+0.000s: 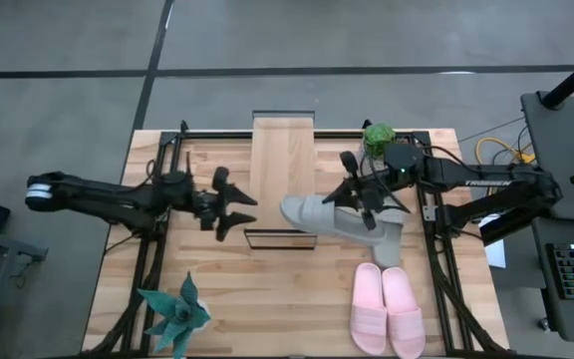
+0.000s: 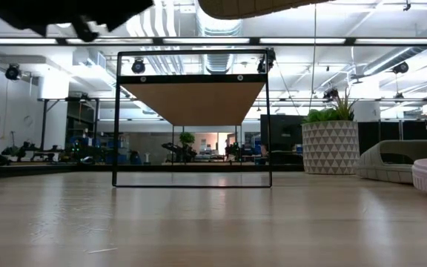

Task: Pick and place slides into the shelf
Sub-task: Put the left gray slide on the shelf

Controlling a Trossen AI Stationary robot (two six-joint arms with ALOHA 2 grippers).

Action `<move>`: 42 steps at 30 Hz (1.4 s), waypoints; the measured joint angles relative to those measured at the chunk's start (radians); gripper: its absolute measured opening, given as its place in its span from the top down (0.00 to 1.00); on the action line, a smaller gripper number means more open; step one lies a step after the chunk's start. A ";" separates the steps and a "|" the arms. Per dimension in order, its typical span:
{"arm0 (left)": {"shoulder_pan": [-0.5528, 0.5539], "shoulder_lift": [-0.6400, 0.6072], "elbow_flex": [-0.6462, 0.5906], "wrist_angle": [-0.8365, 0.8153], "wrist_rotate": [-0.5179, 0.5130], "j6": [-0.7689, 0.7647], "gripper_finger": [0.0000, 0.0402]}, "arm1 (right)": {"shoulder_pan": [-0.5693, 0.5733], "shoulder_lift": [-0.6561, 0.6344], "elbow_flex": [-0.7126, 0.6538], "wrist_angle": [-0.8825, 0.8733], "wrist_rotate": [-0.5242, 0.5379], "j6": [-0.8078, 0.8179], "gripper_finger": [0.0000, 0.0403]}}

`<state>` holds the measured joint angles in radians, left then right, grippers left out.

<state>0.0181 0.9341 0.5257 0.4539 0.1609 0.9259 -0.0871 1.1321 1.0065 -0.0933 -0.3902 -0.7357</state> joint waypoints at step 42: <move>-0.002 0.331 0.320 -0.053 -0.156 0.194 0.96 | 0.000 -0.025 0.000 -0.002 0.116 0.000 0.96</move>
<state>0.0166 1.2652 0.8457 0.4013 0.0054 1.1199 -0.0872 1.1074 1.0065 -0.0954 -0.2745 -0.7359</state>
